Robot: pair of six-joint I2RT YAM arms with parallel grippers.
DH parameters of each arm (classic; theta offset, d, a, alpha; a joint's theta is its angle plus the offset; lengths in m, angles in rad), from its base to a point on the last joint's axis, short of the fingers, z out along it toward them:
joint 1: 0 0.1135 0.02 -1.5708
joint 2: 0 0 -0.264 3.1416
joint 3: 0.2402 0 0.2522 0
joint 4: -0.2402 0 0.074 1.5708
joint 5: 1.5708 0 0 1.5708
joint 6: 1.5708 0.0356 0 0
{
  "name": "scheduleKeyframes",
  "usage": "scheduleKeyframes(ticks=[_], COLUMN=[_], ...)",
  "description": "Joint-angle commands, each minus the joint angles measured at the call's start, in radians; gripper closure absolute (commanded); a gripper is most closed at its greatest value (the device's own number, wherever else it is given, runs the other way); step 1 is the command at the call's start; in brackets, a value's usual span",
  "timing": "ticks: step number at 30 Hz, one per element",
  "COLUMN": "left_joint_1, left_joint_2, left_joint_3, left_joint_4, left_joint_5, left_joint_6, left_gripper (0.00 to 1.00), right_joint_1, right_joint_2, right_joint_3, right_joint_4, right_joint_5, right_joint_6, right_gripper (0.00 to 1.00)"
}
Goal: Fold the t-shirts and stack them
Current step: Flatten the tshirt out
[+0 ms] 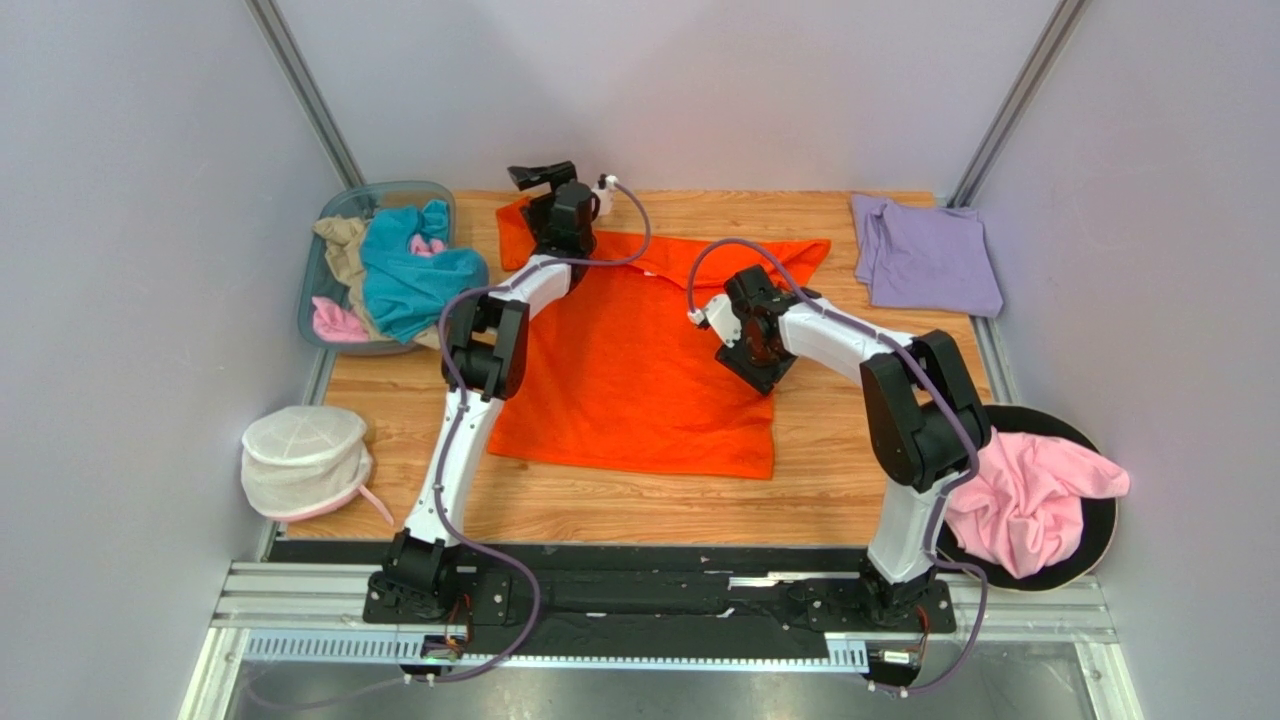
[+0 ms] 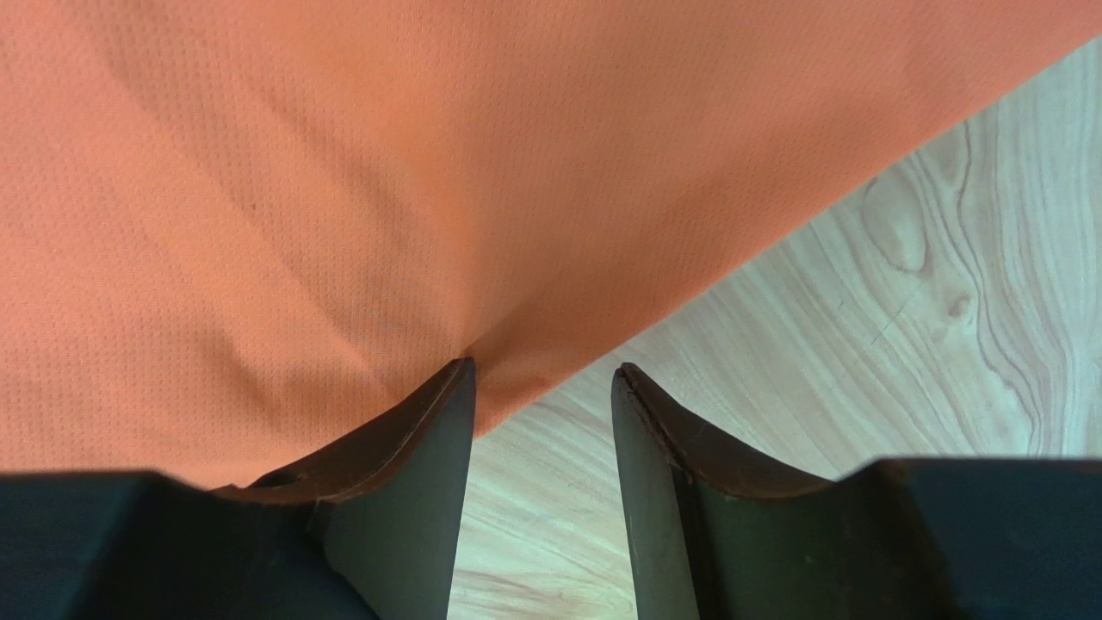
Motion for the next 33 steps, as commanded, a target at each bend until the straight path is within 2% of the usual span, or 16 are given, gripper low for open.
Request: scheduleKeyframes(ticks=[1,7,13,16,17,19,20,21,22,23,25,26,27,29,33], left_joint_1=[0.009,0.024,0.030,0.024,0.021,0.010,0.007,0.005,0.004,0.004,0.001,-0.005,-0.016,-0.079,-0.258], left_joint_2=[0.025,0.004,-0.102,-0.217,-0.263,-0.421,-0.481,-0.591,-0.645,-0.697,-0.825,-0.857,-0.900,-0.932,-0.946], left_joint_3=[0.082,0.131,0.115,0.006,-0.117,-0.262,-0.392,-0.449,-0.501,-0.578,-0.646,-0.686,-0.704,-0.756,-0.833], left_joint_4=[0.079,0.101,0.067,-0.006,-0.043,-0.117,-0.223,-0.291,-0.357,-0.525,-0.643,-0.748,-0.784,-0.839,-0.843], left_joint_5=[-0.024,-0.031,-0.033,-0.033,-0.019,0.046,0.080,0.125,0.228,0.296,0.480,0.533,0.565,0.578,0.521], left_joint_6=[0.054,0.052,-0.007,-0.084,-0.145,-0.287,-0.346,-0.404,-0.517,-0.565,-0.676,-0.698,-0.715,-0.733,-0.751], left_gripper=[0.01,0.01,0.01,0.01,0.01,0.01,0.01,0.01,0.01,0.01,0.01,0.01,0.01,0.01,0.01], right_joint_1=[0.007,0.009,0.024,0.023,0.023,0.017,0.009,0.004,-0.015,-0.026,-0.057,-0.066,-0.071,-0.081,-0.091], right_joint_2=[-0.067,-0.106,-0.156,-0.184,-0.192,-0.211,-0.213,-0.213,-0.215,-0.212,-0.198,-0.189,-0.181,-0.144,-0.095], right_joint_3=[-0.023,-0.030,-0.043,-0.047,-0.047,-0.043,-0.038,-0.021,-0.012,0.000,0.046,0.062,0.077,0.134,0.223], right_joint_4=[0.025,0.011,0.005,0.019,0.026,0.048,0.057,0.065,0.077,0.083,0.098,0.105,0.109,0.117,0.120], right_joint_5=[0.026,0.025,0.034,0.054,0.060,0.074,0.083,0.084,0.087,0.089,0.095,0.100,0.107,0.127,0.137], right_joint_6=[0.018,0.029,0.036,0.047,0.047,0.055,0.056,0.061,0.071,0.078,0.094,0.099,0.102,0.110,0.127], right_gripper=[0.53,0.53,0.52,0.52,0.52,0.50,0.49,0.49,0.48,0.47,0.47,0.46,0.46,0.46,0.46])
